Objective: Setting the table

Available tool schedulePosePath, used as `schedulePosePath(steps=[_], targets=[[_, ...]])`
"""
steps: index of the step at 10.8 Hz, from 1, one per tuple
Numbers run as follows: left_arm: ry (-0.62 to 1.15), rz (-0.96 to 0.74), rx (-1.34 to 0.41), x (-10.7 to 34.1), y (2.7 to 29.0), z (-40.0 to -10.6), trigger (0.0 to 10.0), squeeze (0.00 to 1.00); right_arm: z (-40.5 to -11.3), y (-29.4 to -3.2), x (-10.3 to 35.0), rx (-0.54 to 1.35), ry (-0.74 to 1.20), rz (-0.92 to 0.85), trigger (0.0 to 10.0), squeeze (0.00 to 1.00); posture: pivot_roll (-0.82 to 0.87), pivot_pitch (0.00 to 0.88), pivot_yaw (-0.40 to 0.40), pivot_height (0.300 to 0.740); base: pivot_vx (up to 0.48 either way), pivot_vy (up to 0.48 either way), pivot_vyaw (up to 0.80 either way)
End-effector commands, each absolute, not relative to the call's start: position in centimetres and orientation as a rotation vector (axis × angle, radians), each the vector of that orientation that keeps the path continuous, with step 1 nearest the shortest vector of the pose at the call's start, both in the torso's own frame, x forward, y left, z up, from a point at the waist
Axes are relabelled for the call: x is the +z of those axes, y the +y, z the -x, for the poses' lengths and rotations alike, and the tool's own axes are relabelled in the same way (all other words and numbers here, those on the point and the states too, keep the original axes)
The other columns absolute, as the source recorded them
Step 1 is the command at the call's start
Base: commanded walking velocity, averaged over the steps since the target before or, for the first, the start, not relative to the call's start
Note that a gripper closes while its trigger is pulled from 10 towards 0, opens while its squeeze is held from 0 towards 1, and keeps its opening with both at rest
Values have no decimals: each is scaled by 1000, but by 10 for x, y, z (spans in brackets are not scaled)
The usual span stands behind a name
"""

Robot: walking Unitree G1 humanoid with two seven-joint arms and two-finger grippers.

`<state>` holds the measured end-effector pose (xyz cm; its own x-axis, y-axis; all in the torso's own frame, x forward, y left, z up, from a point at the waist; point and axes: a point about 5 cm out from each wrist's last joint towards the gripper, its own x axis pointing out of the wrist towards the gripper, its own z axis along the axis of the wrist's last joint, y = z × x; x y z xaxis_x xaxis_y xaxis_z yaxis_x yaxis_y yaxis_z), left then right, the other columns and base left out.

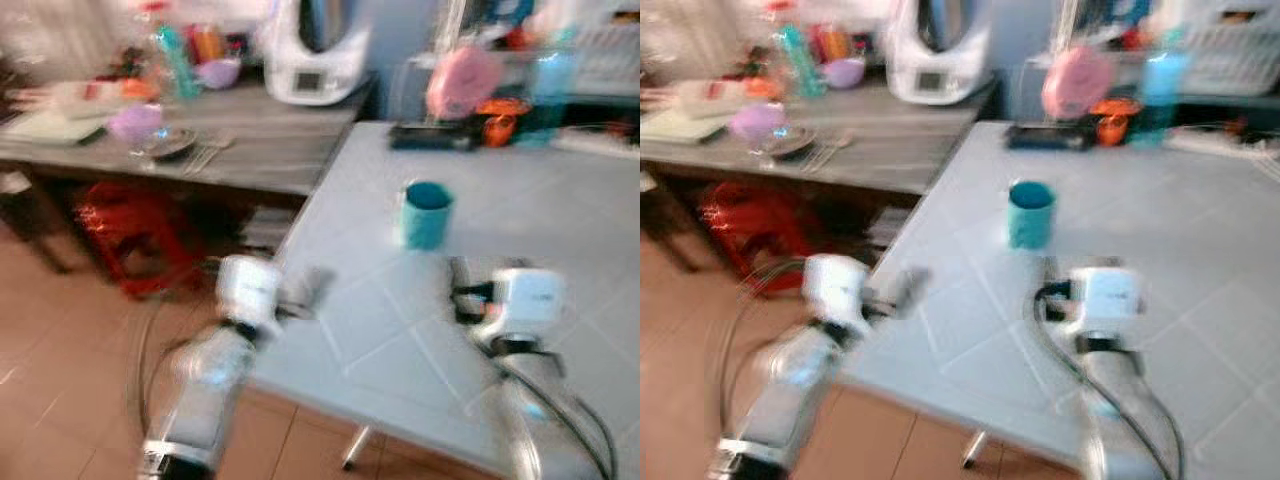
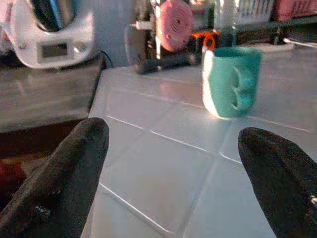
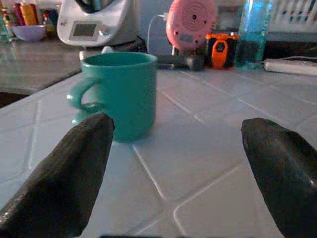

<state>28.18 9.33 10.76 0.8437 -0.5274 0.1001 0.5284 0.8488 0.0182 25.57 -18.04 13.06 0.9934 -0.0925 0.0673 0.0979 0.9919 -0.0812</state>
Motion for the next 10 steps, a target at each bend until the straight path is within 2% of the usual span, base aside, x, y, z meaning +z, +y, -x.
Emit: schedulePosePath(steps=[1,3,5,7,10], targets=[[-90,-27,-531,104,109,-279,10000,0,-256,-171,131,-72,-67,68,10000,0,-19,0,90,740,0,0,0],[-67,4,-606,97,110,-272,10000,0,-255,-169,129,-67,-62,66,10000,0,-17,0,88,740,0,0,0],[-20,82,-809,90,102,-253,10000,0,-261,-166,126,-70,-44,74,10000,0,-15,0,85,740,0,0,0],[-17,122,-930,93,100,-249,10000,0,-283,-156,122,-78,-2,113,10000,0,-11,0,80,740,0,0,0],[-5,106,-964,93,101,-250,10000,0,-306,-140,119,-58,12,92,10000,0,-5,0,77,740,0,0,0]])
